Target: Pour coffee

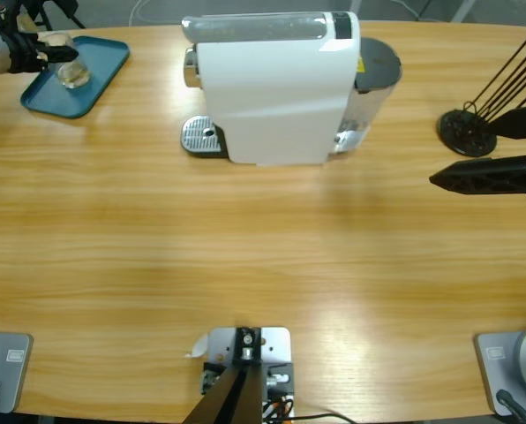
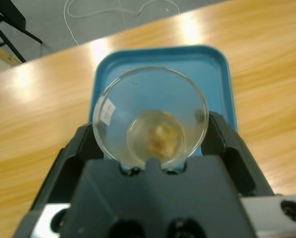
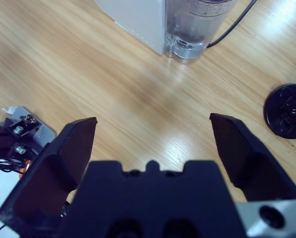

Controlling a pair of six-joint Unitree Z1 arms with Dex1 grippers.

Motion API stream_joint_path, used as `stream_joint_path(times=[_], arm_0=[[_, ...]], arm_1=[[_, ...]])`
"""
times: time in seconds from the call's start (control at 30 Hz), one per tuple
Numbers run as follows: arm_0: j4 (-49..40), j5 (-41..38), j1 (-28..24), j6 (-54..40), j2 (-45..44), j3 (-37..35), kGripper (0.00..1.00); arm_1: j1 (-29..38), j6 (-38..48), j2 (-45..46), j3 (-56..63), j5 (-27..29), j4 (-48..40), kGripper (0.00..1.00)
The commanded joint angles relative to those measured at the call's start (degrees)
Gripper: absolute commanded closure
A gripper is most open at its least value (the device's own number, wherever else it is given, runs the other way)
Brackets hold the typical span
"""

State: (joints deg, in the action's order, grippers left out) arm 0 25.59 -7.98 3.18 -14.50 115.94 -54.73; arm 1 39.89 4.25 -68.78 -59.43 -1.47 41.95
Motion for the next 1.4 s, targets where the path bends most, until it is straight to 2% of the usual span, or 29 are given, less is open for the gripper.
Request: stream_joint_path(times=[0.03,0.07,0.1,0.13,0.17,0.2,0.27,0.57,0.7,0.8,0.87,1.0,1.07,1.23,1.4], arm_0=[[-2.92,0.79,0.42,1.05,2.45,0.05,1.0],[-2.92,0.75,0.42,1.05,2.38,0.14,1.0],[-2.86,0.68,0.42,1.03,2.36,0.15,0.904],[-2.85,0.58,0.39,1.03,2.31,0.22,0.355],[-2.76,-0.25,0.3,1.02,2.04,0.22,0.072],[-2.65,-2.1,0.25,0.98,1.3,0.54,0.024],[-2.3,-4.65,0.12,1.49,-0.77,1.0,0.005],[-2.65,-5.68,-1.12,1.68,-14.69,0.93,0.0],[-9.18,-5.7,-0.97,8.75,-25.41,2.0,0.0],[-19.93,-7.16,4.27,10.12,-33.34,2.03,0.006],[-27.18,-12.03,8.95,10.4,-39.14,2.09,0.003],[-38.76,-12.08,18.72,10.65,-50.52,5.69,0.0],[-42.06,-12.01,21.8,10.81,-51.61,7.15,0.001],[-44.75,-11.75,23.36,11.09,-53.22,11.54,0.0],[-44.84,-11.91,23.77,11.76,-58.67,18.51,0.0]], arm_1=[[-0.86,0.41,-1.02,1.42,0.94,-0.22,0.0],[-0.86,0.41,-0.87,1.42,0.94,-0.15,0.0],[-0.86,0.41,-0.74,1.42,0.94,-0.02,0.0],[-0.86,0.41,-0.6,1.37,0.92,0.12,0.0],[-0.86,0.47,-0.53,1.23,0.71,0.56,0.0],[-0.86,0.5,-0.48,1.07,0.32,1.14,0.0],[-0.86,0.5,-0.2,1.09,-0.04,1.74,0.0],[-0.84,1.54,4.02,2.19,-0.2,3.02,0.0],[-0.86,1.98,6.45,3.35,-0.2,3.49,0.0],[-0.86,2.14,7.66,5.29,-0.54,3.35,0.0],[-0.86,3.31,8.31,6.87,-1.17,2.91,0.0],[-0.84,5.51,11.0,9.86,-3.56,-0.67,0.0],[-0.86,5.49,11.6,11.26,-3.51,-1.53,0.0],[-0.84,1.66,11.14,10.68,-2.91,-2.13,0.0],[-1.14,-1.22,12.14,10.01,1.5,-2.34,0.0]])
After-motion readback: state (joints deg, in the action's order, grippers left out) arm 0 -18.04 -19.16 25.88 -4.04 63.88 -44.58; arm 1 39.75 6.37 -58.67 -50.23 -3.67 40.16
